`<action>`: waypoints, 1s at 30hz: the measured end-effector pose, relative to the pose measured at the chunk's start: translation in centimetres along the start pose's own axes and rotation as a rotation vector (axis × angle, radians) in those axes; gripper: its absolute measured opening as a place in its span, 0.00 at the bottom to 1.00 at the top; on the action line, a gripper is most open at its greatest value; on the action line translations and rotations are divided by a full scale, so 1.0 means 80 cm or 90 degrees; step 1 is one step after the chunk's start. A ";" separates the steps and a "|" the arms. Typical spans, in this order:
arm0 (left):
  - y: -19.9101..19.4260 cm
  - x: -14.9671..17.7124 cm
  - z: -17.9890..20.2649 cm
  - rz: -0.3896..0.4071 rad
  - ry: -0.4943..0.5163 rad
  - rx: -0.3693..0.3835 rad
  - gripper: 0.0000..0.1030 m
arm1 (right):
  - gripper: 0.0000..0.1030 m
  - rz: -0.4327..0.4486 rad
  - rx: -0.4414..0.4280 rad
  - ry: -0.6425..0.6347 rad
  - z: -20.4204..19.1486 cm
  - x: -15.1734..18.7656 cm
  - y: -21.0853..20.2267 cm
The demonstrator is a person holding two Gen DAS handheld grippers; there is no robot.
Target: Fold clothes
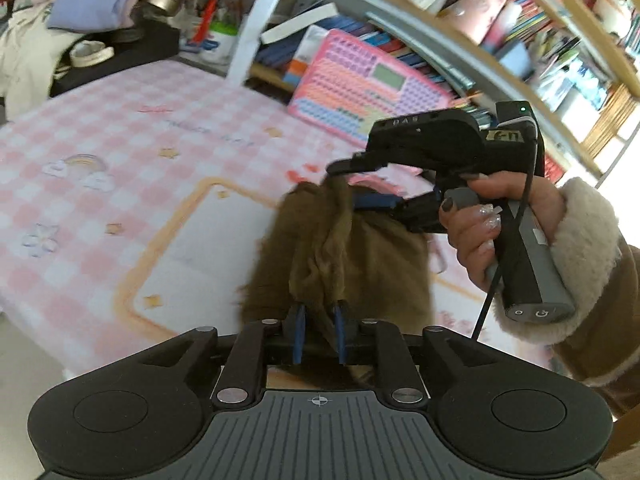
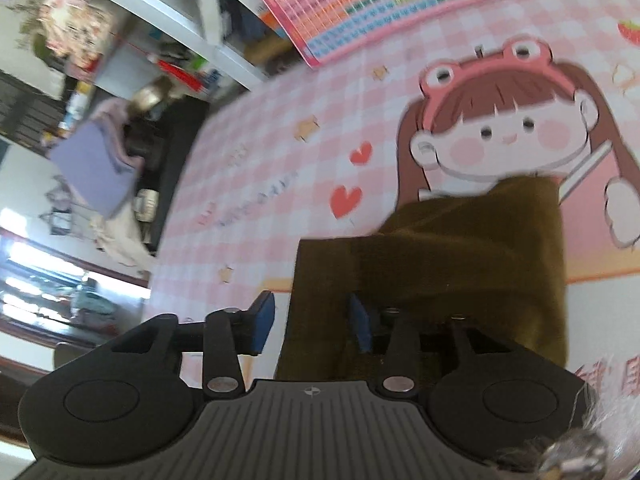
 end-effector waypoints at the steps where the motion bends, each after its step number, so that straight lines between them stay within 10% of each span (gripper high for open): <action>1: -0.002 0.000 -0.008 0.000 0.002 -0.005 0.25 | 0.42 0.006 0.006 0.001 0.000 0.003 0.002; 9: 0.000 -0.028 -0.046 0.028 0.001 0.012 0.41 | 0.55 0.063 -0.064 -0.057 -0.047 0.021 -0.041; 18: 0.037 -0.071 -0.034 0.032 0.022 0.092 0.49 | 0.59 0.203 0.137 -0.166 0.008 0.050 -0.142; 27: 0.100 -0.072 -0.002 -0.039 0.044 0.129 0.54 | 0.59 0.166 0.208 -0.092 0.073 0.111 -0.144; 30: 0.112 -0.067 0.002 -0.044 0.056 0.119 0.34 | 0.59 0.157 0.191 -0.103 0.063 0.120 -0.132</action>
Point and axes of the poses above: each gripper's, at about its wrist camera, not at the fingertips, and y roughly the way its jaws point, z to its right, x to its underside, the point moved 8 cm from there along y, roughly the way its jaws point, and after that the axes turned 4 degrees about -x, right-handed, at the moved point
